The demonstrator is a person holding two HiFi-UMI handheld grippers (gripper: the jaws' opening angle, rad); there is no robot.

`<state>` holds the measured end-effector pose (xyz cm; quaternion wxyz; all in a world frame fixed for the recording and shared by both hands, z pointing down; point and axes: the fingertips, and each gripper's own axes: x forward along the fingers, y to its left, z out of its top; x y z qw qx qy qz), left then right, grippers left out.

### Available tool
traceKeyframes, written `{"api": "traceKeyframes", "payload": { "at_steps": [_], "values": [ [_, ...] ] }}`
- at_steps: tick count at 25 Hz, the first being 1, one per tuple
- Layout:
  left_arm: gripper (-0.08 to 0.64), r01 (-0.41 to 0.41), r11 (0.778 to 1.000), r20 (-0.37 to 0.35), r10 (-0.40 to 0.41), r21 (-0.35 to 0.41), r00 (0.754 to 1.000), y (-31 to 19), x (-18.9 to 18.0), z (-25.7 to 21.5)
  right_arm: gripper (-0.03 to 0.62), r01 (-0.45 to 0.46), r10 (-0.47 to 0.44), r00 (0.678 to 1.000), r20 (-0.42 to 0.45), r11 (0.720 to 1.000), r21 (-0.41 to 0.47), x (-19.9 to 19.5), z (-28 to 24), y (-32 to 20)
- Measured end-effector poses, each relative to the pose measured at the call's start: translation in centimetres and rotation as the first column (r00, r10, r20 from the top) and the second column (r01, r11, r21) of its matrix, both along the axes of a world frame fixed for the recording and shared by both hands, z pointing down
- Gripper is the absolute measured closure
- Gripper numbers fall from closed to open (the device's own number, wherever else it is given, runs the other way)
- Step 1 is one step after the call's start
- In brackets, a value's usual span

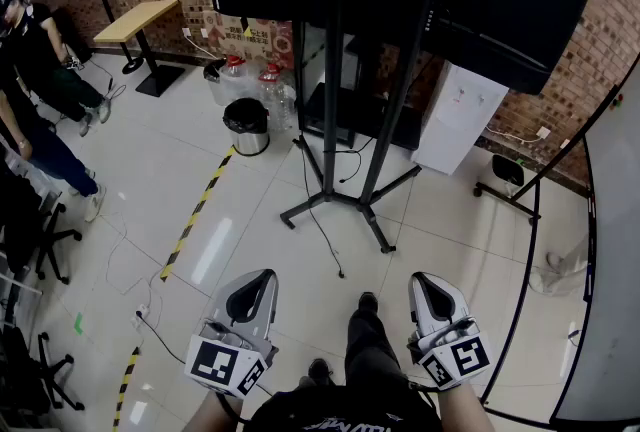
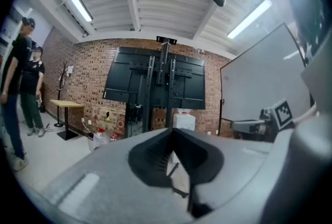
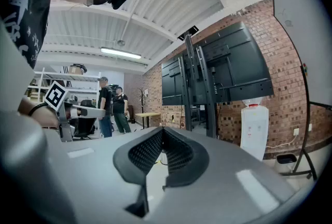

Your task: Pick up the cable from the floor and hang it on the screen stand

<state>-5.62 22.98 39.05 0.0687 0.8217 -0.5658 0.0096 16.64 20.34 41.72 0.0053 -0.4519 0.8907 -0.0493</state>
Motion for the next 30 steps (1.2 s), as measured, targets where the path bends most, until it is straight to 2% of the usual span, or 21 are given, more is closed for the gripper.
{"api": "traceKeyframes", "payload": {
  "at_steps": [6, 15, 24, 30],
  "values": [
    [0.554, 0.049, 0.999, 0.039, -0.05, 0.009, 0.998, -7.9, 2.1, 0.0, 0.584, 0.016, -0.016, 1.0, 0.008, 0.998, -0.056, 1.2, 2.6, -9.0],
    [0.554, 0.093, 0.995, 0.063, -0.091, -0.032, 0.994, -18.7, 5.0, -0.1, 0.584, 0.086, -0.086, 0.996, 0.006, 0.994, -0.06, 2.3, 2.5, -22.4],
    [0.554, 0.198, 0.976, 0.085, -0.19, -0.09, 0.978, -23.4, 3.2, 2.0, 0.584, 0.151, -0.156, 0.987, -0.027, 0.98, -0.126, 1.1, 5.9, -28.1],
    [0.554, 0.191, 0.975, 0.109, -0.179, -0.112, 0.978, -25.1, 1.4, 4.8, 0.584, 0.159, -0.166, 0.985, -0.055, 0.981, -0.114, -1.4, 8.1, -29.8]
  ]
}}
